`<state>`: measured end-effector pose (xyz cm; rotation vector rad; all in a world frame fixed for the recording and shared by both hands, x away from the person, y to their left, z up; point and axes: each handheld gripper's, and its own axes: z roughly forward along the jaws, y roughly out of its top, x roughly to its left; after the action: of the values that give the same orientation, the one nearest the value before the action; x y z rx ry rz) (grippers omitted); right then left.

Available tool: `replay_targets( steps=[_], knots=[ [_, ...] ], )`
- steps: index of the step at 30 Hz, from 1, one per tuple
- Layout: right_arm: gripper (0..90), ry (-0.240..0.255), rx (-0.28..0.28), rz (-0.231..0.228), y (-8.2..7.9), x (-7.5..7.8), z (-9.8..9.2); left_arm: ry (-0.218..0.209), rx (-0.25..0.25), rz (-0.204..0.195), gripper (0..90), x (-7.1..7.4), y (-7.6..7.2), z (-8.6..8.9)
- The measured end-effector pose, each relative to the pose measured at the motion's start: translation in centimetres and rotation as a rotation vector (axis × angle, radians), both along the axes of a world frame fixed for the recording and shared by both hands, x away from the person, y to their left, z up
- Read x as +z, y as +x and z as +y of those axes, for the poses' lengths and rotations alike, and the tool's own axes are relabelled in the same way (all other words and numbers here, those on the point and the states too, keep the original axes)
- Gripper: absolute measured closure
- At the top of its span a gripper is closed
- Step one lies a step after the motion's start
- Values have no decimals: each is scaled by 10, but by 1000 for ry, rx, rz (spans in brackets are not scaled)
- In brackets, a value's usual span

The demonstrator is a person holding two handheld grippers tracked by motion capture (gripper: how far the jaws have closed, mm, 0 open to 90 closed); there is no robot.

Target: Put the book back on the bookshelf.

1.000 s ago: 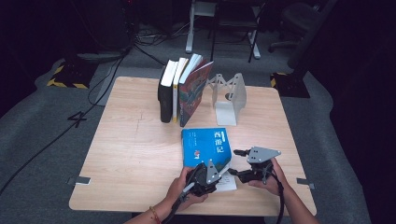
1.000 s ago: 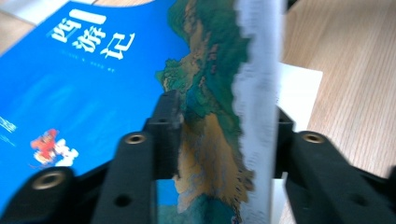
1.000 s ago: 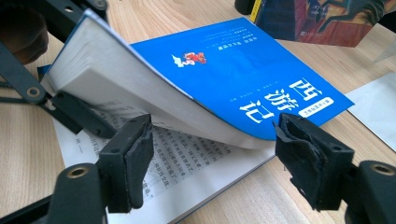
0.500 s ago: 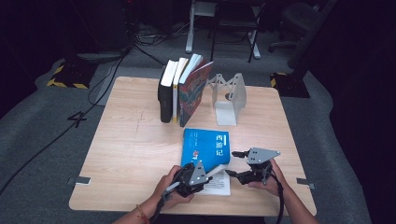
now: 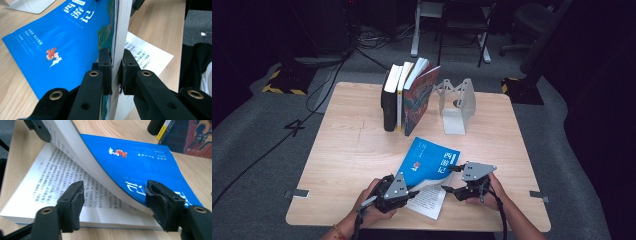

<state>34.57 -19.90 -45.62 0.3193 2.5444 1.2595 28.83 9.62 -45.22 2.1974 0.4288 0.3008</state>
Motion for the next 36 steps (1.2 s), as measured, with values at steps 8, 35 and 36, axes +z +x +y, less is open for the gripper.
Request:
replay_targets(
  steps=[8, 35, 36],
  knots=[
    [414, -9, -29, 15, 8, -7, 14, -23, 13, 32, 788, -3, -2, 20],
    [739, -53, 23, -47, -10, 3, 8, 49, 133, -2, 633, -26, 34, 37],
    [746, -49, 16, -41, -10, 3, 6, 46, 130, -1, 632, -26, 38, 35]
  ],
)
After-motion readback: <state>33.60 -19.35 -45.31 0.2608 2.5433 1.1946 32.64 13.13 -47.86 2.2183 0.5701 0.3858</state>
